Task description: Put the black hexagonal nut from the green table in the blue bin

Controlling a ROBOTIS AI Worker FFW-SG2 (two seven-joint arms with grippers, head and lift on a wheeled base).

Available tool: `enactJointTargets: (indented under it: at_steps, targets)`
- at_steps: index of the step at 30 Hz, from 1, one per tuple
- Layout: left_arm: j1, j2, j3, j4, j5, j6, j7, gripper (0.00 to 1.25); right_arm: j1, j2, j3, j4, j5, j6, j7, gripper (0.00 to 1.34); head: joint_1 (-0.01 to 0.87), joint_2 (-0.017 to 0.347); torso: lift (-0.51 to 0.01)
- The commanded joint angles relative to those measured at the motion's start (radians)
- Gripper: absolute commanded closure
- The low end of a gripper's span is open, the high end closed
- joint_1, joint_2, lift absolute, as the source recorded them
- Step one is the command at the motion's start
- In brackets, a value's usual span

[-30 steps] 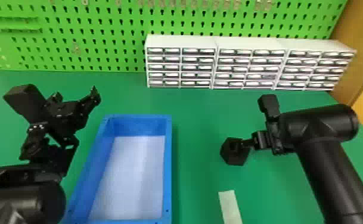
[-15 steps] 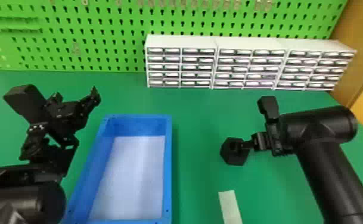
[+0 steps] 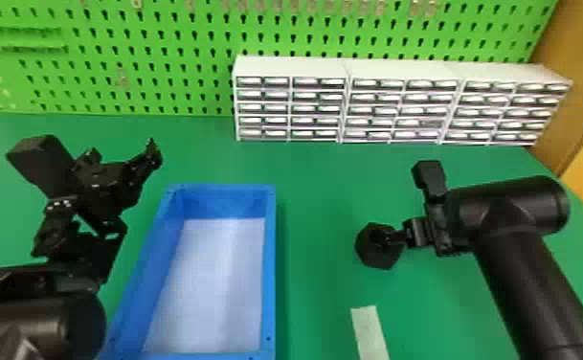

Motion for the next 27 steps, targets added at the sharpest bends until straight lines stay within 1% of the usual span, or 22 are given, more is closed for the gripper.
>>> enactJointTargets:
  at_steps: [1, 27]
  targets:
    - [-0.001, 0.000, 0.000, 0.000, 0.000, 0.000, -0.001, 0.17, 0.000, 0.002, 0.006, 0.004, -0.002, -0.002, 0.000, 0.08, 0.692, 0.009, -0.097]
    - [-0.002, 0.000, -0.003, 0.002, -0.002, 0.000, 0.001, 0.17, 0.000, 0.001, 0.015, 0.007, 0.008, -0.002, 0.000, 0.08, 0.692, 0.009, -0.097]
